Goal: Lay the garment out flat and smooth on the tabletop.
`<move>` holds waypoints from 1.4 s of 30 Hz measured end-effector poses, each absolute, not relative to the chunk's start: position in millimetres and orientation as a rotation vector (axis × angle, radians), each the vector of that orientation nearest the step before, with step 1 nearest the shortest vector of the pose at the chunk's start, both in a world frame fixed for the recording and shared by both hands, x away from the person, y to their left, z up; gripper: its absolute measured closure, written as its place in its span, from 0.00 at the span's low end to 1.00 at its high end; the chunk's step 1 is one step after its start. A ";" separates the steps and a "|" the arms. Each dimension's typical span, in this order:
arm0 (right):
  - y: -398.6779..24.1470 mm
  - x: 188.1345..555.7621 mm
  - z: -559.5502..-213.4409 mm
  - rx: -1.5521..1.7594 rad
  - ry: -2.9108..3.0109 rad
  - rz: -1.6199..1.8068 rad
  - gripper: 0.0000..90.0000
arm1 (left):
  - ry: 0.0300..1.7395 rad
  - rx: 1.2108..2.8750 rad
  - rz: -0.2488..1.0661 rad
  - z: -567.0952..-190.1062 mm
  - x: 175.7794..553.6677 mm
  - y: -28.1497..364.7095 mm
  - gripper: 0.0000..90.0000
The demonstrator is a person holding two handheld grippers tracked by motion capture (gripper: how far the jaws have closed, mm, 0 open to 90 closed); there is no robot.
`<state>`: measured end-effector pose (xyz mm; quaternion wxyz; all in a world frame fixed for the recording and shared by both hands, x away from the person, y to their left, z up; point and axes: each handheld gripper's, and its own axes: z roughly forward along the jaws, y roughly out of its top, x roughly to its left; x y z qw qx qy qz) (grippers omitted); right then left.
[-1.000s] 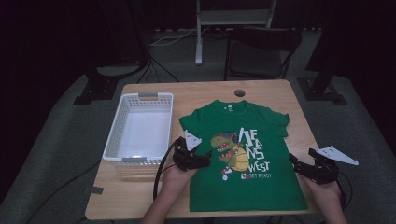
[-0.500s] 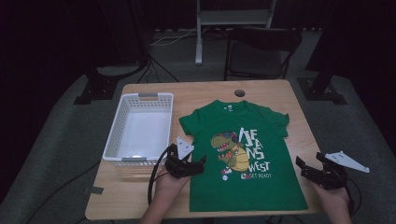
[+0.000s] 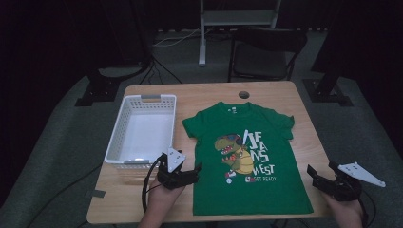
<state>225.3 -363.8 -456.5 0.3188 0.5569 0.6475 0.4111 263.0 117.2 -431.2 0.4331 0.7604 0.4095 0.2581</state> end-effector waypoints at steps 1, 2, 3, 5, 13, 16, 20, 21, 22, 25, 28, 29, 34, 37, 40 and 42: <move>-364.9 223.6 -457.4 1.465 1.698 1.084 0.20 | 1.018 1.890 0.651 -431.4 261.5 118.9 0.22; -365.8 222.2 -458.2 1.467 1.693 1.089 0.20 | 1.020 1.887 0.657 -431.7 260.2 120.7 0.22; -366.4 220.8 -459.0 1.471 1.688 1.089 0.20 | 1.022 1.883 0.657 -432.2 259.2 122.6 0.22; -367.3 218.5 -460.5 1.470 1.683 1.081 0.20 | 1.032 1.875 0.654 -434.1 258.5 126.5 0.22; -374.6 210.3 -461.9 1.490 1.627 1.096 0.20 | 1.054 1.831 0.668 -433.4 251.0 139.3 0.22; -376.1 208.8 -461.8 1.493 1.623 1.089 0.20 | 1.061 1.824 0.683 -432.7 246.5 145.5 0.22; -376.9 207.0 -462.0 1.495 1.616 1.085 0.20 | 1.084 1.805 0.702 -433.9 240.4 157.6 0.22; -376.9 206.5 -462.1 1.499 1.616 1.084 0.20 | 1.090 1.797 0.707 -434.3 238.8 161.1 0.22; -377.0 206.1 -462.2 1.500 1.614 1.082 0.20 | 1.099 1.795 0.715 -434.5 237.1 165.1 0.22; -377.8 204.9 -462.5 1.502 1.608 1.078 0.20 | 1.122 1.772 0.751 -437.6 232.4 177.3 0.22; -378.6 203.2 -463.3 1.507 1.598 1.067 0.20 | 1.149 1.739 0.785 -442.4 227.9 189.6 0.22; -379.3 202.3 -463.5 1.513 1.591 1.067 0.20 | 1.161 1.728 0.792 -444.0 226.8 193.4 0.22; -383.2 200.3 -466.8 1.530 1.575 1.064 0.20 | 1.207 1.703 0.812 -449.9 221.4 209.7 0.22; -384.8 199.1 -468.2 1.535 1.572 1.056 0.20 | 1.235 1.695 0.817 -453.7 218.3 217.8 0.22; -387.7 198.5 -468.9 1.543 1.567 1.051 0.20 | 1.267 1.685 0.820 -457.8 215.9 226.1 0.22; -389.9 198.3 -469.8 1.554 1.563 1.050 0.20 | 1.283 1.675 0.823 -460.7 213.8 231.5 0.22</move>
